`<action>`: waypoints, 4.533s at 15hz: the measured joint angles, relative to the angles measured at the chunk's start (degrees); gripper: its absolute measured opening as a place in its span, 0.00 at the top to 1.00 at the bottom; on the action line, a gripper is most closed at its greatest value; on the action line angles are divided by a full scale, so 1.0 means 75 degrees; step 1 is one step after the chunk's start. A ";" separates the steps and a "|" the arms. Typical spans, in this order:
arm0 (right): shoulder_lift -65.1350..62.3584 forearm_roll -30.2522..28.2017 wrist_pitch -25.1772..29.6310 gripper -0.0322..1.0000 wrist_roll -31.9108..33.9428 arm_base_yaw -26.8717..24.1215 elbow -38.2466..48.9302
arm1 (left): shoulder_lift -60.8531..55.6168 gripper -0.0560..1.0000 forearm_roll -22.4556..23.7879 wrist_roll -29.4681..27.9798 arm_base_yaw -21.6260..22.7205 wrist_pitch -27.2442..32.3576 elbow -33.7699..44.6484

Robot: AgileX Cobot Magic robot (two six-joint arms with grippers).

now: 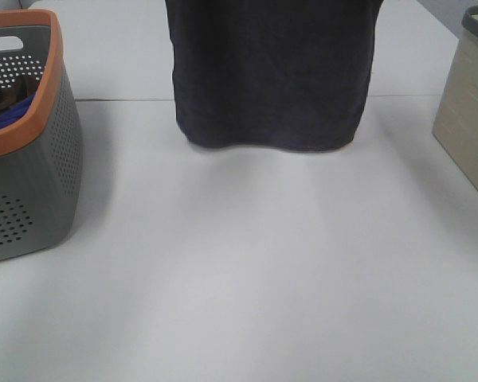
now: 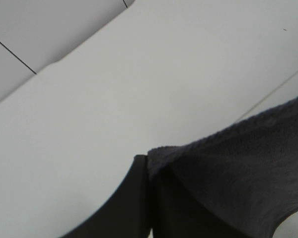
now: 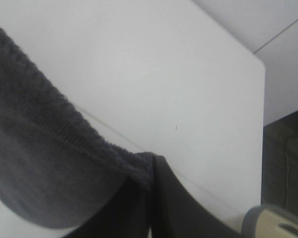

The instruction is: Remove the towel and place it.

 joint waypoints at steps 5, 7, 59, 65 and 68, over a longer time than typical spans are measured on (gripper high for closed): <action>0.0657 -0.0130 -0.2238 0.97 0.0099 -0.0772 -0.0138 | 0.0397 0.95 0.1772 -0.0695 0.0000 -0.2055 -0.0023; 0.1154 -0.0069 -0.2574 0.97 0.0099 -0.1062 -0.0512 | 0.0718 0.95 0.2292 -0.1047 0.0000 -0.2567 -0.0023; 0.2582 0.5332 0.5386 0.94 -0.2170 -0.1421 0.1910 | 0.0237 0.95 -0.3973 0.2651 -0.0115 0.3499 0.5455; 0.2567 0.5126 0.5416 0.51 -0.1444 -0.1490 0.1925 | 0.0237 0.51 -0.3888 0.2712 -0.0076 0.3667 0.5477; 0.2078 0.5279 0.5424 0.49 -0.1360 -0.1490 0.1940 | 0.0237 0.23 -0.3881 0.2445 -0.0076 0.3667 0.5477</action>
